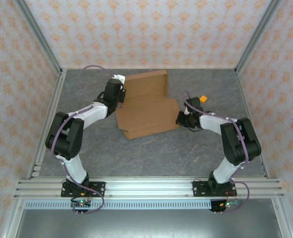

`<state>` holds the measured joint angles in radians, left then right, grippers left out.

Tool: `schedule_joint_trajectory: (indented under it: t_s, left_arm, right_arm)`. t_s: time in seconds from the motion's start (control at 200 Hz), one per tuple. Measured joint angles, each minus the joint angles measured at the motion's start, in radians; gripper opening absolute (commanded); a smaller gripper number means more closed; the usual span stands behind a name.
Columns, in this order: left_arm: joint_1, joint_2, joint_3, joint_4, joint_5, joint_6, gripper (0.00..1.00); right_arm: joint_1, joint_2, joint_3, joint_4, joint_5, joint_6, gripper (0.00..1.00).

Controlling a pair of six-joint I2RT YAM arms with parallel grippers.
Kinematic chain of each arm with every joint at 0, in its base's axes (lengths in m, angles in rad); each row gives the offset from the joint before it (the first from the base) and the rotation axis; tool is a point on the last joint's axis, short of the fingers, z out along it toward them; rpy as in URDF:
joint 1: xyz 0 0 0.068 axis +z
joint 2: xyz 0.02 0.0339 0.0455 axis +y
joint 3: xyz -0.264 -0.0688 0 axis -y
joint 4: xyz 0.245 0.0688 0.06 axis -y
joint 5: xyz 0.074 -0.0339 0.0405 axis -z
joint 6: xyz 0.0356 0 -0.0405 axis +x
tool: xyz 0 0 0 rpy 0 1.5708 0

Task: Fold the paper box

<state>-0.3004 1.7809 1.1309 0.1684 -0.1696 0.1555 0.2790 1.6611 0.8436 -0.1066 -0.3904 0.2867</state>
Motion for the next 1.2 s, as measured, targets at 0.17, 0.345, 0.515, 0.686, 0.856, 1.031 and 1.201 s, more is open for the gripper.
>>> schedule_joint_trajectory:
  t_s: [0.17,0.345,0.515,0.686,0.856,1.031,1.201]
  left_arm:
    - [-0.001,0.0,0.0,-0.012,-0.004,-0.013,0.32]
    - [-0.001,-0.002,0.0,-0.03,-0.022,-0.037,0.61]
    - [0.0,-0.053,-0.001,-0.069,-0.031,-0.056,0.69]
    - [0.0,-0.219,0.0,-0.186,0.008,-0.078,0.69]
    - [-0.031,-0.418,-0.005,-0.251,0.247,-0.042,0.66]
    - [-0.193,-0.444,0.029,-0.414,0.5,0.181,0.7]
    - [-0.33,-0.306,0.151,-0.645,0.58,0.377,0.77]
  right_arm:
    - [-0.001,-0.04,0.0,-0.046,-0.019,-0.026,0.0]
    - [-0.016,-0.107,0.012,-0.132,-0.047,-0.03,0.0]
    - [-0.027,-0.156,0.068,-0.248,-0.068,-0.041,0.0]
    - [-0.033,-0.185,0.156,-0.359,-0.084,-0.064,0.0]
    - [-0.038,-0.203,0.219,-0.43,-0.089,-0.068,0.0]
    - [-0.049,-0.203,0.266,-0.475,-0.089,-0.071,0.0]
    - [-0.054,-0.2,0.286,-0.494,-0.09,-0.071,0.0]
